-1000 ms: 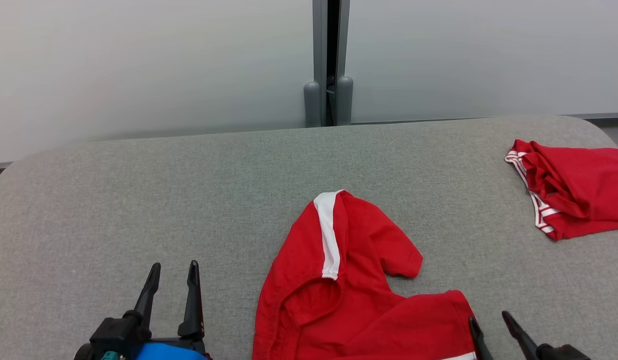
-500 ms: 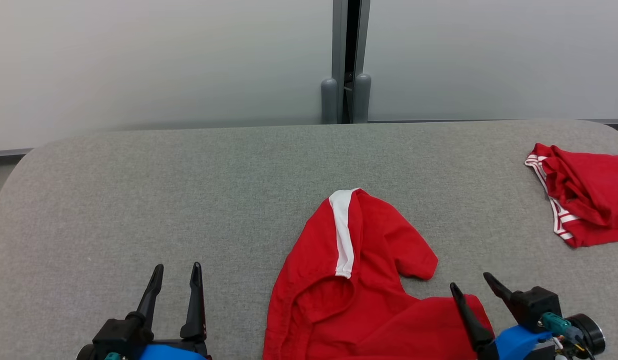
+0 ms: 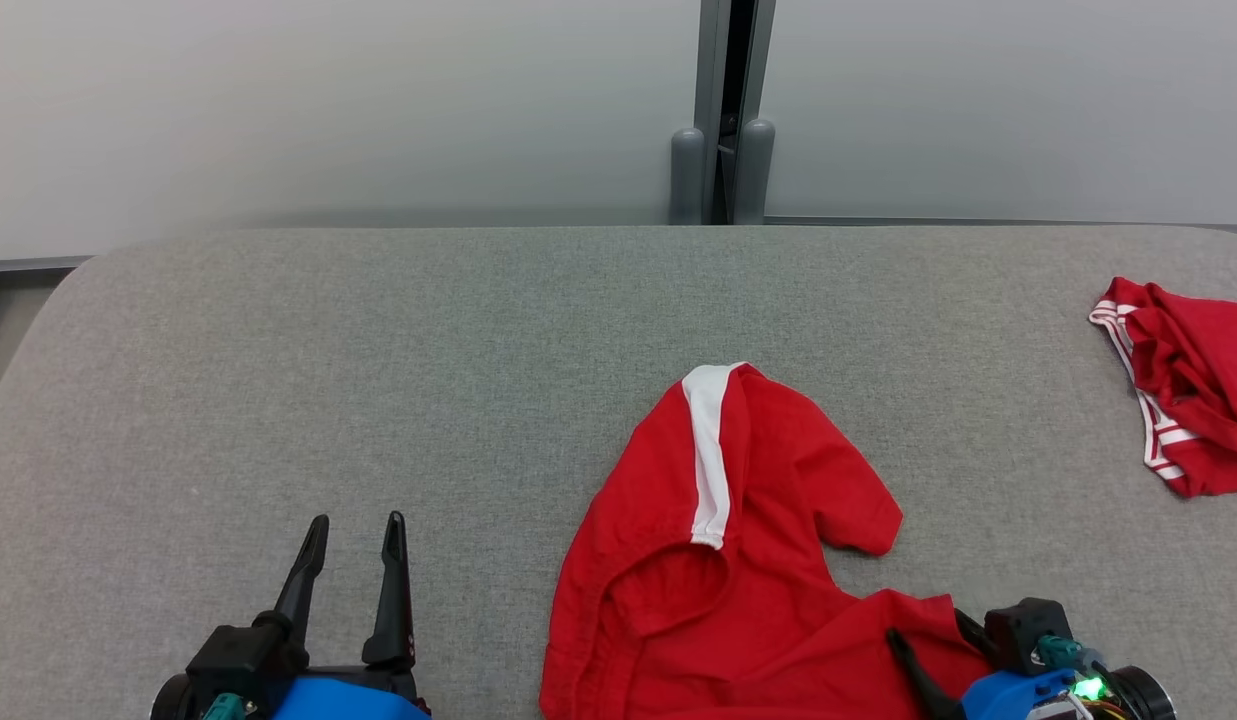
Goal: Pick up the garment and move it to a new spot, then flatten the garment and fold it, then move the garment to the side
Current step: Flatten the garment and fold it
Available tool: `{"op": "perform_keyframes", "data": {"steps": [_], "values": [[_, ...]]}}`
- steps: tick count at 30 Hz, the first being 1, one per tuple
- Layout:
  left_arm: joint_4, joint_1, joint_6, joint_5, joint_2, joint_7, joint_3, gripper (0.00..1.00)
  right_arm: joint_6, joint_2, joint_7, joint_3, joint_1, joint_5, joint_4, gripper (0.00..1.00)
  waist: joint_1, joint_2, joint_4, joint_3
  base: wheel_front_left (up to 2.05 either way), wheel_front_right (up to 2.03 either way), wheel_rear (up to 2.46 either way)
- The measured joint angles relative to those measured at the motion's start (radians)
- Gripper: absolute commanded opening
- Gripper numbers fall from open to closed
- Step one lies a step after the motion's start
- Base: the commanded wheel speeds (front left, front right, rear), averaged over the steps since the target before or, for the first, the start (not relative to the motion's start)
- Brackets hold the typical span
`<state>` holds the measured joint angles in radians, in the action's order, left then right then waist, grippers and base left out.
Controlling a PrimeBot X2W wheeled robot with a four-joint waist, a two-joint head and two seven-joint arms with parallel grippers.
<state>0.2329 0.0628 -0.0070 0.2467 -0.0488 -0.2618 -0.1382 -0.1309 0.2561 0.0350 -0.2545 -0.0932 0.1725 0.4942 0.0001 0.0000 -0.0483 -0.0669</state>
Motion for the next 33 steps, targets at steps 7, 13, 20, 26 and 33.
{"op": "perform_keyframes", "data": {"steps": [7, 13, 20, 26, 33], "values": [[0.000, 0.006, 0.003, 0.000, 0.000, 0.000, 0.000, 1.00, 0.000, 0.003, -0.058, -0.007, -0.086, 0.025, 0.071, 0.00, 0.0000, 0.0000, -0.005, -0.002, 0.00, 0.00, 0.00], [0.000, 0.014, 0.004, 0.000, 0.000, 0.000, -0.002, 1.00, 0.000, 0.013, -0.145, 0.082, -0.190, 0.019, 0.167, 0.00, 0.0000, 0.0000, -0.011, -0.007, 0.00, 0.00, 0.00], [0.000, 0.020, 0.004, 0.004, 0.000, 0.000, -0.007, 1.00, 0.000, -0.009, -0.222, 0.147, -0.252, -0.020, 0.312, 1.00, 0.0000, 0.0000, -0.026, -0.008, 0.00, 0.00, 0.00], [-0.001, 0.020, 0.005, 0.005, 0.000, 0.000, -0.002, 1.00, 0.000, -0.029, -0.292, 0.197, -0.276, -0.052, 0.295, 1.00, 0.0000, 0.0000, -0.015, -0.002, 0.00, 0.00, 0.00], [-0.002, 0.019, 0.004, -0.004, 0.000, 0.000, 0.001, 1.00, 0.000, -0.095, -0.299, 0.276, -0.176, -0.091, -0.054, 1.00, -0.0001, 0.0000, 0.011, 0.014, 0.00, 0.00, 0.00]]}}
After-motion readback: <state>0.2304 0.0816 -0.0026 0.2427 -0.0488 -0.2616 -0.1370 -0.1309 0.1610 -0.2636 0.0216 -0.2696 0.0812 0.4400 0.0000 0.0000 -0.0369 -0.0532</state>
